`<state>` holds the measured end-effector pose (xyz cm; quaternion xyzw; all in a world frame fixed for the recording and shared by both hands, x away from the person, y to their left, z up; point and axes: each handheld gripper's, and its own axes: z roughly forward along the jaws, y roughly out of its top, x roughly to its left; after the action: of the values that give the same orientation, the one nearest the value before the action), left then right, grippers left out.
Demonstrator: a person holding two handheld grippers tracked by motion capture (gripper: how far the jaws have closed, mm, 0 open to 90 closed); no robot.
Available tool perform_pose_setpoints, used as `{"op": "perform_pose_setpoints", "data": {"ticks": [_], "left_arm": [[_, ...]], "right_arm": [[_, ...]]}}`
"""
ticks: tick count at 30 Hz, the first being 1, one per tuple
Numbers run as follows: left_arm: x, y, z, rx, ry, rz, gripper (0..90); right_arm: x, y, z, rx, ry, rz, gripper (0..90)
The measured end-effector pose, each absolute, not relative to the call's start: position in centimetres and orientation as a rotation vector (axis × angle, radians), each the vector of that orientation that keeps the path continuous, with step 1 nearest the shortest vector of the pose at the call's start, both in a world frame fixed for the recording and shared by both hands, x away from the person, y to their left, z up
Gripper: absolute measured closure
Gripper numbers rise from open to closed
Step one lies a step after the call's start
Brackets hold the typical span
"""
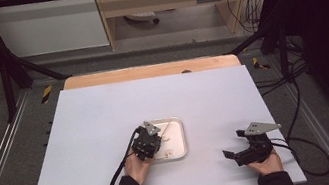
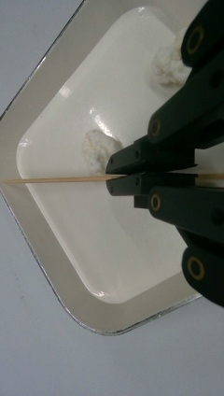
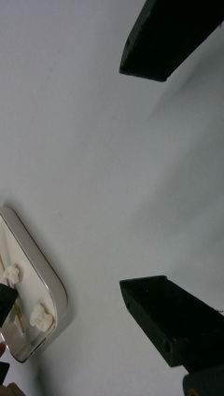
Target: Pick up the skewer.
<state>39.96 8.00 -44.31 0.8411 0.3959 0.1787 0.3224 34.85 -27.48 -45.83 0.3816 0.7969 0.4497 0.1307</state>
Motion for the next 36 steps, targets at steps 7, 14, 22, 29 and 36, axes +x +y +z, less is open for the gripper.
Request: {"op": "perform_pose_setpoints", "data": {"ticks": [7,14,22,29,36], "left_arm": [[39.5,8.7,-43.7,2.157,1.013,0.486,87.8],[38.7,10.0,-42.4,2.125,0.965,0.470,87.8],[38.1,11.6,-41.8,2.154,0.902,0.419,87.7],[37.9,12.4,-41.7,2.179,0.843,0.349,87.7],[37.5,12.5,-41.5,2.234,0.754,0.310,87.6]], "right_arm": [[34.8,-27.5,-45.8,1.111,2.313,1.308,1.0],[34.7,-27.3,-45.6,1.093,2.308,1.305,1.1],[34.7,-26.6,-45.5,1.055,2.320,1.267,1.3],[34.5,-25.6,-45.0,0.993,2.344,1.213,1.4],[34.4,-24.4,-44.4,0.913,2.365,1.152,1.5]]}}
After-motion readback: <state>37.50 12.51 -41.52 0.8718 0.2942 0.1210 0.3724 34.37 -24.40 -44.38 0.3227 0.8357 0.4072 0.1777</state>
